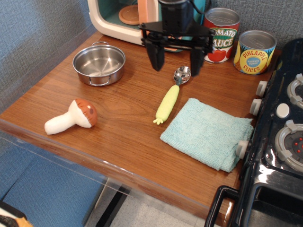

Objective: Pick up pot and place it on the blue towel.

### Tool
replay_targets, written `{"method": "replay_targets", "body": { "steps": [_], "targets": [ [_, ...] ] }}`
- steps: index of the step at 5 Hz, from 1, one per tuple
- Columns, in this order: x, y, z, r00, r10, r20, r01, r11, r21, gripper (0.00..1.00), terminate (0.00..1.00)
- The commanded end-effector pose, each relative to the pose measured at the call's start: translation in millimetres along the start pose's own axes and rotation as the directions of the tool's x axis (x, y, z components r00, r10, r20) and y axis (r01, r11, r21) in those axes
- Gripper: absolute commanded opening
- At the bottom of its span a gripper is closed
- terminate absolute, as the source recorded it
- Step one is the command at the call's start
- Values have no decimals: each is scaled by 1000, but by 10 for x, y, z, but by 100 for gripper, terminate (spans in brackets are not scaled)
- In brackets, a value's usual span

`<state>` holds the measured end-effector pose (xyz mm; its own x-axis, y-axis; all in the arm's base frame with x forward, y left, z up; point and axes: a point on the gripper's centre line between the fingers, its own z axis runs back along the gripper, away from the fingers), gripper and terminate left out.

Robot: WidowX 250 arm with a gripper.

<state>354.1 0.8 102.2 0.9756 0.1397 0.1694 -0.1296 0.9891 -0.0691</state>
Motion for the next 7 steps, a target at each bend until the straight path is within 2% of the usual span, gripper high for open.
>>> {"method": "replay_targets", "body": {
  "steps": [1,2,3,5,7],
  "targets": [
    [402,761,82,987,137,86,-142,988,55,100,0],
    [606,1021,-3,978,188,90,-195,978,73,100,0],
    [593,1127,-146,978,196,65,-202,975,91,100,0],
    [404,1249,-433,979,204,-4,-201,970,136,100,0],
    [442,1379,-635,971,238,-24,-232,961,150,100,0]
  ]
}}
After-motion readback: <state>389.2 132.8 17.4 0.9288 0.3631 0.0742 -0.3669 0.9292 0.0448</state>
